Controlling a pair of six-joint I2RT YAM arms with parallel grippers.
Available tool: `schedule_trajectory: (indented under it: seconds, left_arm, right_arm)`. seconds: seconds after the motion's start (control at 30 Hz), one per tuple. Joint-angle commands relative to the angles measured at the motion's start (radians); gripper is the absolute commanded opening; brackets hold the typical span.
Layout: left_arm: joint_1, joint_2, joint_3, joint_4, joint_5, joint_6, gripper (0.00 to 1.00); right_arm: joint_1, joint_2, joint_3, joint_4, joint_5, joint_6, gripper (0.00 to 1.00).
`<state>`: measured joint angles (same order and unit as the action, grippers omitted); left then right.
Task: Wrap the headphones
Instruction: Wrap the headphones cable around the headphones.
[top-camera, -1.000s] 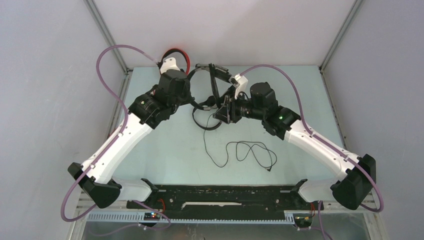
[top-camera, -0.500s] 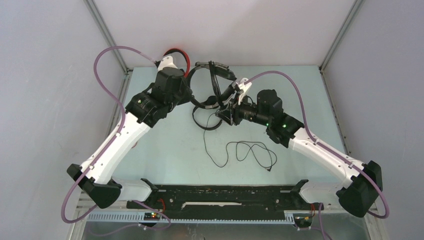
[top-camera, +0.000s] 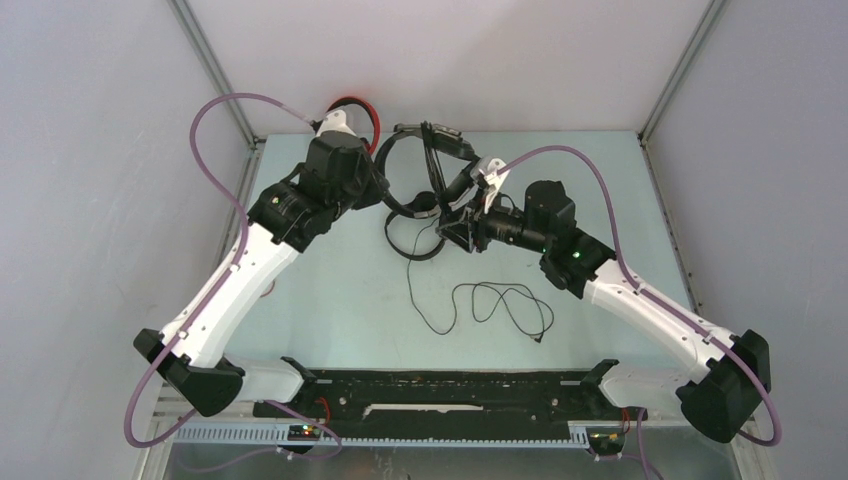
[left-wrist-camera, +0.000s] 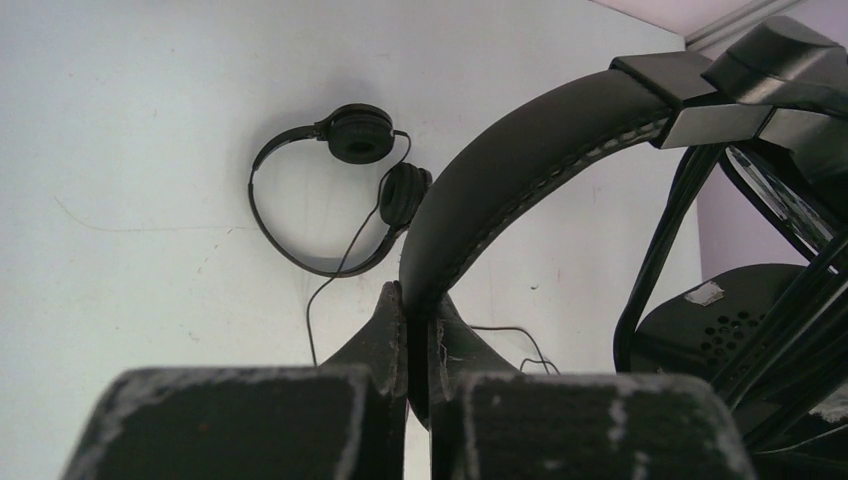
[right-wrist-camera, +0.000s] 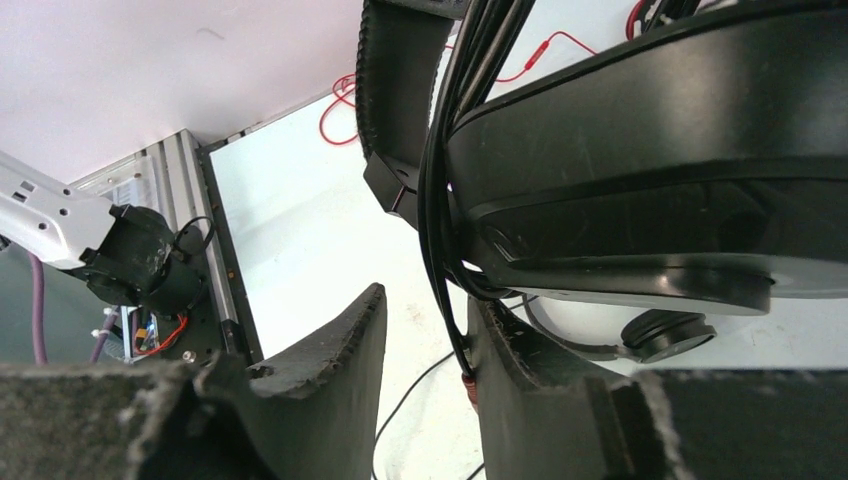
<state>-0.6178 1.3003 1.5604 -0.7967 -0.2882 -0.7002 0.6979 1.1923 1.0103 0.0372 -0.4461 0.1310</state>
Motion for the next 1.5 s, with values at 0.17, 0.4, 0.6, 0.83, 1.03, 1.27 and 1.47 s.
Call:
schedule_trajectory:
  seconds: [0.17, 0.4, 0.6, 0.83, 1.03, 1.27, 1.47]
  left_arm:
    - [0.004, -0.032, 0.102, 0.09, 0.157, -0.06, 0.0]
    - [0.006, -0.014, 0.12, 0.078, 0.201, -0.064, 0.0]
    - [0.009, -0.003, 0.127, 0.079, 0.228, -0.056, 0.0]
    - [0.009, 0.01, 0.127, 0.083, 0.189, -0.04, 0.0]
    - [0.009, 0.028, 0.119, 0.109, 0.205, -0.05, 0.0]
    - [0.011, 0.03, 0.146, 0.086, 0.195, -0.033, 0.0]
    - [0.012, 0.034, 0.157, 0.068, 0.226, -0.012, 0.0]
  right_arm:
    - [-0.066, -0.031, 0.006, 0.018, -0.043, 0.184, 0.33]
    - [-0.074, -0.033, 0.007, 0.023, -0.006, 0.151, 0.35]
    - [-0.09, -0.052, 0.007, -0.006, -0.008, 0.124, 0.38]
    - [-0.116, -0.038, 0.007, 0.028, -0.025, 0.363, 0.42]
    - [-0.12, -0.02, 0.005, 0.103, -0.039, 0.44, 0.41]
    - [-0.13, -0.028, 0.004, 0.028, -0.021, 0.275, 0.4]
    - [-0.16, -0.053, -0.05, 0.039, -0.079, 0.091, 0.44]
